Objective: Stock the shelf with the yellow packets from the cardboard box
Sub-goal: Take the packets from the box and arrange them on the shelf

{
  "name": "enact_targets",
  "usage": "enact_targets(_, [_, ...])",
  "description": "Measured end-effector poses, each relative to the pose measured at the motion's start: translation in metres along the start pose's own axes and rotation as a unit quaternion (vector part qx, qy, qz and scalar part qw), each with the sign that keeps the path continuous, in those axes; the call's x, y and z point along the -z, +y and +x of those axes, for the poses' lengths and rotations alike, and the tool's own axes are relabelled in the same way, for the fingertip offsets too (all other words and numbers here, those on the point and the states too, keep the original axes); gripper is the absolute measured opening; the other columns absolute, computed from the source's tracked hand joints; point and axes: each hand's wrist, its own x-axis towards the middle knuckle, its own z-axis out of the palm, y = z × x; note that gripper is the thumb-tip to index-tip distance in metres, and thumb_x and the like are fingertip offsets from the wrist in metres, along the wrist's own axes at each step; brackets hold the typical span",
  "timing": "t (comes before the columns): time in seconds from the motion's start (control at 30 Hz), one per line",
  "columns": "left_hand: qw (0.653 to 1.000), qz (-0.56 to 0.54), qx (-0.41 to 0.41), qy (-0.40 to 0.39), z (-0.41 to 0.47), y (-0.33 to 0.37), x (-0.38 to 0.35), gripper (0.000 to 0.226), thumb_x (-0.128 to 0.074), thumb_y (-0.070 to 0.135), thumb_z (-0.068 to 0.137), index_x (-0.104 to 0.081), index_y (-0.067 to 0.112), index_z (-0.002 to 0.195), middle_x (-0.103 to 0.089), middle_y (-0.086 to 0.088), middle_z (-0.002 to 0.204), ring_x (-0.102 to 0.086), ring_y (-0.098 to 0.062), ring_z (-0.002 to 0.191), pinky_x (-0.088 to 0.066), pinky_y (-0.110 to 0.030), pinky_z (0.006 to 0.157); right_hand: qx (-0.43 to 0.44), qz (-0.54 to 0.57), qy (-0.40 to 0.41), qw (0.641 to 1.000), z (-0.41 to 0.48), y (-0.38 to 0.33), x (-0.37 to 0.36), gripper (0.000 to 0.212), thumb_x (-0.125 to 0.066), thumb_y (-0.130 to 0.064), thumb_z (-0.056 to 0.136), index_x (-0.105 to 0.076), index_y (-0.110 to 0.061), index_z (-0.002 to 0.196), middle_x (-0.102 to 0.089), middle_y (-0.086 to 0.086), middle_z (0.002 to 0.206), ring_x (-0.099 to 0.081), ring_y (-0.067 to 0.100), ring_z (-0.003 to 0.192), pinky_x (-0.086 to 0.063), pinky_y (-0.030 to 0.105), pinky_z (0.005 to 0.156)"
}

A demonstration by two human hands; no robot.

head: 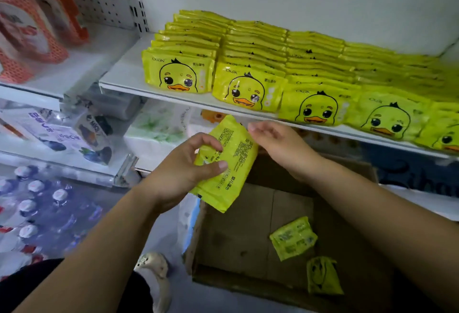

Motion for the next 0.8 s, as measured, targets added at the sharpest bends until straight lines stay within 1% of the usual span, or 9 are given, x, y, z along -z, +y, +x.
enact_targets(0.1, [0.998, -0.014, 0.021, -0.051, 0.0, -0.004, -0.031, 0.052, -0.075, 0.007, 0.078, -0.042, 0.022, 0.116, -0.076, -0.012, 0.109, -0.075, -0.032, 0.089, -0.062, -0.04, 0.067, -0.065, 0.018, -0.004, 0.998, -0.026, 0.017, 0.026, 0.022, -0.061, -0.039, 0.097, -0.073, -0.021, 0.101, -0.077, -0.004, 0.103, -0.07, 0.006, 0.101, -0.053, 0.023, 0.089])
enact_targets(0.17, [0.998, -0.02, 0.049, -0.032, 0.003, -0.012, -0.052, 0.067, -0.077, 0.009, 0.074, -0.038, 0.024, 0.125, -0.076, -0.015, 0.111, -0.076, -0.031, 0.091, -0.063, -0.041, 0.071, -0.081, 0.043, 0.01, 0.996, -0.041, 0.028, 0.043, 0.021, -0.064, -0.033, 0.095, -0.072, -0.017, 0.105, -0.076, 0.006, 0.107, -0.07, 0.019, 0.101, -0.053, 0.032, 0.092])
enact_targets(0.23, [0.996, -0.04, 0.081, 0.022, 0.008, -0.021, -0.073, 0.072, -0.079, 0.014, 0.069, -0.042, 0.021, 0.13, -0.077, -0.015, 0.111, -0.077, -0.026, 0.088, -0.063, -0.037, 0.069, -0.096, 0.068, 0.029, 0.993, -0.058, 0.04, 0.062, 0.023, -0.064, -0.029, 0.096, -0.071, -0.013, 0.11, -0.075, 0.008, 0.107, -0.069, 0.016, 0.096, -0.055, 0.027, 0.086])
enact_targets(0.3, [0.99, -0.072, 0.11, 0.055, 0.015, -0.028, -0.089, 0.063, -0.079, 0.019, 0.072, -0.053, 0.007, 0.129, -0.075, -0.016, 0.113, -0.077, -0.023, 0.089, -0.063, -0.035, 0.069, -0.116, 0.109, 0.043, 0.986, -0.071, 0.054, 0.079, 0.028, -0.062, -0.03, 0.097, -0.068, -0.009, 0.114, -0.074, 0.008, 0.109, -0.068, 0.018, 0.1, -0.053, 0.027, 0.087])
enact_targets(0.4, [0.987, -0.083, 0.12, 0.074, 0.029, -0.037, -0.1, 0.027, -0.067, 0.015, 0.094, -0.066, -0.003, 0.114, -0.076, -0.019, 0.11, -0.077, -0.025, 0.094, -0.064, -0.035, 0.074, -0.148, 0.153, 0.079, 0.974, -0.074, 0.067, 0.094, 0.041, -0.06, -0.041, 0.097, -0.064, -0.007, 0.119, -0.072, 0.01, 0.117, -0.066, 0.028, 0.115, -0.046, 0.048, 0.106])
enact_targets(0.53, [0.987, -0.08, 0.106, 0.087, 0.049, -0.044, -0.107, 0.035, -0.06, 0.024, 0.098, -0.066, -0.004, 0.117, -0.076, -0.019, 0.112, -0.075, -0.029, 0.103, -0.064, -0.038, 0.08, -0.11, 0.096, 0.123, 0.982, -0.065, 0.065, 0.1, 0.072, -0.058, -0.067, 0.086, -0.057, 0.002, 0.106, -0.068, 0.022, 0.108, -0.068, 0.035, 0.101, -0.051, 0.054, 0.094])
enact_targets(0.6, [0.988, -0.091, 0.099, 0.071, 0.056, -0.042, -0.11, 0.037, -0.053, 0.03, 0.102, -0.067, -0.001, 0.116, -0.077, -0.016, 0.112, -0.075, -0.026, 0.102, -0.064, -0.037, 0.079, -0.085, 0.084, 0.145, 0.982, -0.059, 0.07, 0.107, 0.051, -0.057, -0.057, 0.093, -0.061, -0.006, 0.091, -0.067, 0.014, 0.093, -0.064, 0.024, 0.089, -0.05, 0.05, 0.089])
enact_targets(0.67, [0.989, -0.097, 0.086, 0.066, 0.064, -0.038, -0.112, 0.036, -0.048, 0.031, 0.106, -0.069, 0.003, 0.114, -0.077, -0.015, 0.111, -0.076, -0.024, 0.1, -0.064, -0.039, 0.079, -0.074, 0.091, 0.158, 0.98, -0.055, 0.073, 0.112, 0.033, -0.058, -0.047, 0.097, -0.065, -0.017, 0.084, -0.067, 0.009, 0.091, -0.061, 0.02, 0.087, -0.05, 0.048, 0.087])
enact_targets(0.8, [0.991, -0.096, 0.059, 0.078, 0.079, -0.036, -0.113, 0.032, -0.054, 0.033, 0.1, -0.078, 0.013, 0.094, -0.079, -0.012, 0.105, -0.077, -0.024, 0.094, -0.064, -0.045, 0.081, -0.05, 0.143, 0.202, 0.968, -0.048, 0.076, 0.12, 0.033, -0.062, -0.031, 0.096, -0.061, -0.001, 0.084, -0.062, 0.017, 0.091, -0.058, 0.026, 0.087, -0.047, 0.047, 0.086])
